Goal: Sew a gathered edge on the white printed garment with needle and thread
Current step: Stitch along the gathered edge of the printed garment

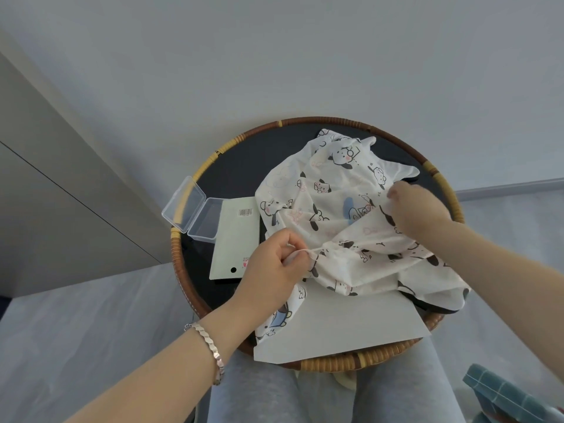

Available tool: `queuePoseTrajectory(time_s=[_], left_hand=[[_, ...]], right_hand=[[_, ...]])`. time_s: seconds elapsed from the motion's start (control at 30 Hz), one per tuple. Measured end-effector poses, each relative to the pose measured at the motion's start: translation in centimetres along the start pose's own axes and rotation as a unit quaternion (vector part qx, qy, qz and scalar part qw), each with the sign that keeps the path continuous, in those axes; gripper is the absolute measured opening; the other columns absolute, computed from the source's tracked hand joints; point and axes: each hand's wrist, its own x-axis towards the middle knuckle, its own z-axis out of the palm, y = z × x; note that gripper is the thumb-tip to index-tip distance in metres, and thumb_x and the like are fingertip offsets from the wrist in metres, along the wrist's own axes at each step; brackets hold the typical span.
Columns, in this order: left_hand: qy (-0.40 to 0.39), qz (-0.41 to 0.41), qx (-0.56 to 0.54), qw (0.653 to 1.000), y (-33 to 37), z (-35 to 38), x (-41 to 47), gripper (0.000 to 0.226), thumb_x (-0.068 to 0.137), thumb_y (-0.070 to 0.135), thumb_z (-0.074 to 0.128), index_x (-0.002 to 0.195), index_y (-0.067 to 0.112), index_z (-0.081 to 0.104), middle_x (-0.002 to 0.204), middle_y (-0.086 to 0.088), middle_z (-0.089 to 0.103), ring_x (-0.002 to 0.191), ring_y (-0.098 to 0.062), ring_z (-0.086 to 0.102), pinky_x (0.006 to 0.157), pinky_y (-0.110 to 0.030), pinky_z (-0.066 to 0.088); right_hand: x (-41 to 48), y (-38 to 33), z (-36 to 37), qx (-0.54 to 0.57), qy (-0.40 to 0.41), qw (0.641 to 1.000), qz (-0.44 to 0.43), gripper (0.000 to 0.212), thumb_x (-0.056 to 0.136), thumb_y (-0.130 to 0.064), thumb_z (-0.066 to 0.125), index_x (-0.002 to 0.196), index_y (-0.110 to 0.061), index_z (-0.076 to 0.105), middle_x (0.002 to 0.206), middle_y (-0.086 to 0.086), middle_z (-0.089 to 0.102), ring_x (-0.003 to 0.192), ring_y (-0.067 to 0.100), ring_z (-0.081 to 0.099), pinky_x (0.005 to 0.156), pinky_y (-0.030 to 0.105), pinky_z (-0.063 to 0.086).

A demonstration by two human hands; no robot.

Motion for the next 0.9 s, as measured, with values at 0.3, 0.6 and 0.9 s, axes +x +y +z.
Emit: queuePoseTrajectory(time_s=[0.3,0.6,0.9], left_hand=[[0.009,0.012,0.011,1.0,-0.5,0.0,0.2,0.007,0.088,0.008,0.054,0.081,0.008,0.052,0.041,0.009,0.043,0.043,-0.004,0.029,0.047,-0.019,0.031],[0.0,0.016,0.029,0.999,-0.4,-0.2,-0.3,0.007,0.087,0.012,0.056,0.081,0.01,0.054,0.045,0.008,0.047,0.057,-0.005,0.042,0.054,-0.015,0.034],[-0.006,0.025,0.038,0.999,0.0,-0.5,-0.6,0.008,0.088,0.013,0.056,0.08,0.011,0.053,0.048,0.016,0.051,0.047,0.0,0.041,0.05,-0.009,0.034]], right_hand=[[-4.7,-5.8,-2.2,0.225,-0.313,0.91,-0.153,0.017,0.087,-0.037,0.059,0.092,-0.027,0.071,0.055,-0.01,0.048,0.042,0.003,0.035,0.046,0.016,0.036],[-4.6,-5.9,-2.1,0.223,-0.302,0.912,-0.167,0.01,0.083,-0.032,0.066,0.077,-0.024,0.07,0.049,-0.013,0.044,0.048,0.007,0.037,0.05,0.019,0.035],[-1.1,-3.0,-1.7,-0.049,-0.007,0.998,0.042,0.019,0.088,-0.016,0.046,0.072,-0.008,0.053,0.067,0.005,0.055,0.059,0.021,0.051,0.051,0.024,0.037]])
